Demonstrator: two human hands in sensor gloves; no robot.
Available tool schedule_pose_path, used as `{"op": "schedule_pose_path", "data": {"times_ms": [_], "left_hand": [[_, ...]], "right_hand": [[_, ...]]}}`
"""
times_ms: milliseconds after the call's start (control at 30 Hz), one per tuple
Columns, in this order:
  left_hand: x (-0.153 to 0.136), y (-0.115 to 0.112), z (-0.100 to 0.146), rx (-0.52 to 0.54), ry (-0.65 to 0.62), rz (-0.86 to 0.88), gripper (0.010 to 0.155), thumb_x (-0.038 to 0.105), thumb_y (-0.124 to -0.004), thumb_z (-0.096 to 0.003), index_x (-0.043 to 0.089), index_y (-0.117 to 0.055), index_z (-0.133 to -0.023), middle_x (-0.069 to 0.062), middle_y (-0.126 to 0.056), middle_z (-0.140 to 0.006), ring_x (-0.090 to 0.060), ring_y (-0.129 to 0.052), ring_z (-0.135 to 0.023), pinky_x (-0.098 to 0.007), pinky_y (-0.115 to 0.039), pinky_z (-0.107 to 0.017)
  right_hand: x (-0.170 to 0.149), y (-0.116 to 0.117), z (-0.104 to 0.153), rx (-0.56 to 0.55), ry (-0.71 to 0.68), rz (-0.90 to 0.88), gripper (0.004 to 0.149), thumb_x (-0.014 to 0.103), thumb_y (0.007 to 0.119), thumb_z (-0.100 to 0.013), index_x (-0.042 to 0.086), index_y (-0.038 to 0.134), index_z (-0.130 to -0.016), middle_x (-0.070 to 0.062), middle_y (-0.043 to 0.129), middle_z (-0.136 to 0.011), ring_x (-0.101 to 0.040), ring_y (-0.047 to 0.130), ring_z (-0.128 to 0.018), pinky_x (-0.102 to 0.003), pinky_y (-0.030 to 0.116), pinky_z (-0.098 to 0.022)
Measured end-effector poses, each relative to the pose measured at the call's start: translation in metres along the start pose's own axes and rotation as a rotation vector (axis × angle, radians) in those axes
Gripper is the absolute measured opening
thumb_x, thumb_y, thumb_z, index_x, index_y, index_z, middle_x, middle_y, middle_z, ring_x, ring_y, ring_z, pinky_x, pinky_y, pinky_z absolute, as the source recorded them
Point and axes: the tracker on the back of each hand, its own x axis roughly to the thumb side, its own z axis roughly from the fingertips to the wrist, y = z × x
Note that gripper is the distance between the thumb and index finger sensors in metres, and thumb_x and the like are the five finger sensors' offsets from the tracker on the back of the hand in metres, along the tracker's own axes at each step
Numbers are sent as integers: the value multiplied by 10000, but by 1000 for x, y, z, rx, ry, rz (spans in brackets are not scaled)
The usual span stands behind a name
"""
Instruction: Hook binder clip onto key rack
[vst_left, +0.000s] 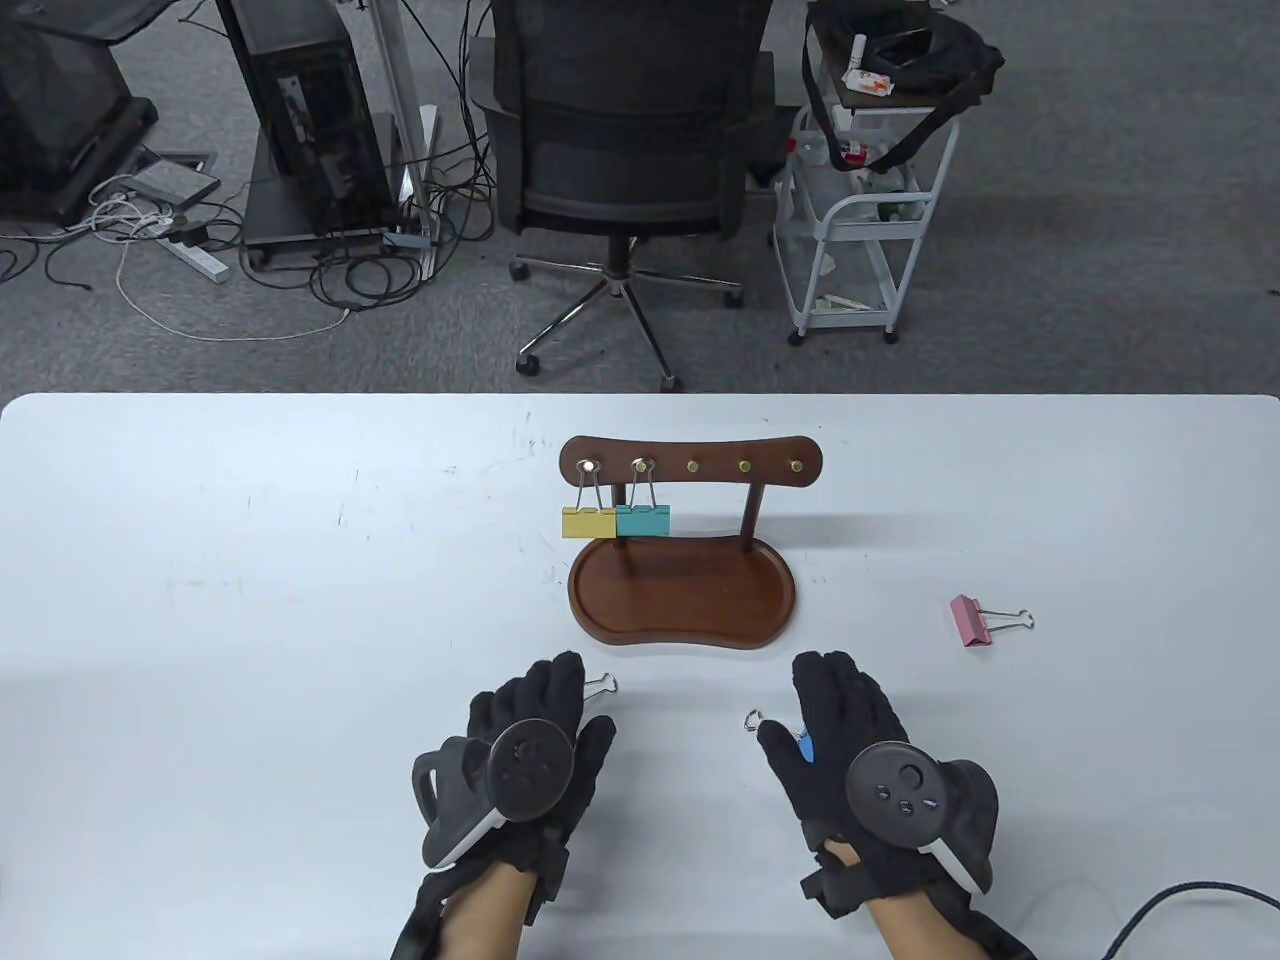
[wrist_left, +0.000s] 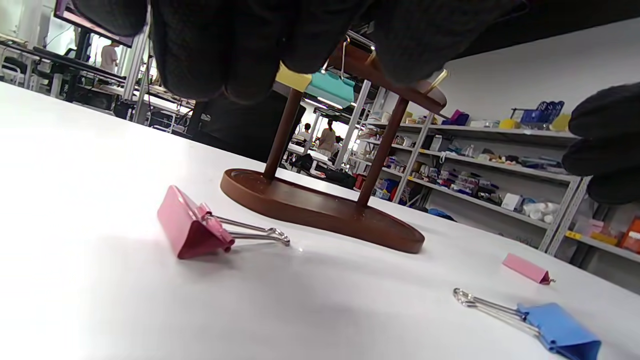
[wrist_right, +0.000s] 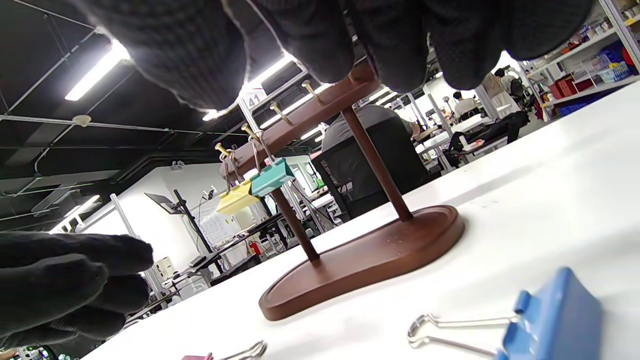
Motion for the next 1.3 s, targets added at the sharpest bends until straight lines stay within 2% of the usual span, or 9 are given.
{"op": "schedule_pose_path", "data": {"times_ms": [267,367,533,733,933,1300], "left_hand": [[-4,3,-15,-28,-18,-138,701,441,-780,-575,27,-669,-1129,-275,-786,-1084,-567,-798,-938,-746,-569,-705],[-10,6,-20,-26,-74,-160,695,437,-792,-568,39,-675,-1125,-261,-798,-1080,-554,-809,-941,-741,-569,-710],[-22,5,-30,-148,-125,-200,740,453,-815,-557,61,-625,-1155,-257,-740,-1130,-560,-731,-1008,-750,-480,-737],[-38,-6,-38,-245,-132,-301,788,478,-840,-537,83,-592,-1173,-247,-706,-1157,-558,-693,-1039,-771,-451,-735],[-46,-20,-39,-297,-139,-307,789,480,-846,-531,93,-599,-1173,-245,-705,-1160,-555,-704,-1036,-782,-461,-725],[-41,-39,-44,-302,-153,-362,773,471,-848,-526,90,-626,-1162,-236,-711,-1156,-546,-732,-1022,-780,-480,-721]], "right_hand": [[-4,0,-2,10,19,-28,759,470,768,-575,-1,571,-1136,-397,606,-1103,-666,624,-917,-731,554,-611],[-4,-1,-2,7,23,-15,754,470,763,-577,-3,576,-1134,-399,606,-1101,-665,627,-914,-731,555,-610],[-4,0,-2,16,31,-19,752,469,760,-578,-2,577,-1134,-397,607,-1101,-669,623,-913,-731,553,-610],[-4,4,-3,30,44,-11,749,471,758,-579,-3,582,-1132,-400,613,-1097,-666,628,-912,-731,555,-609],[-5,8,-5,51,49,-2,747,471,756,-580,-4,585,-1131,-398,615,-1097,-665,631,-910,-730,555,-609],[-3,13,-6,69,46,4,745,470,753,-580,-3,585,-1131,-396,618,-1095,-666,633,-906,-729,557,-608]]}}
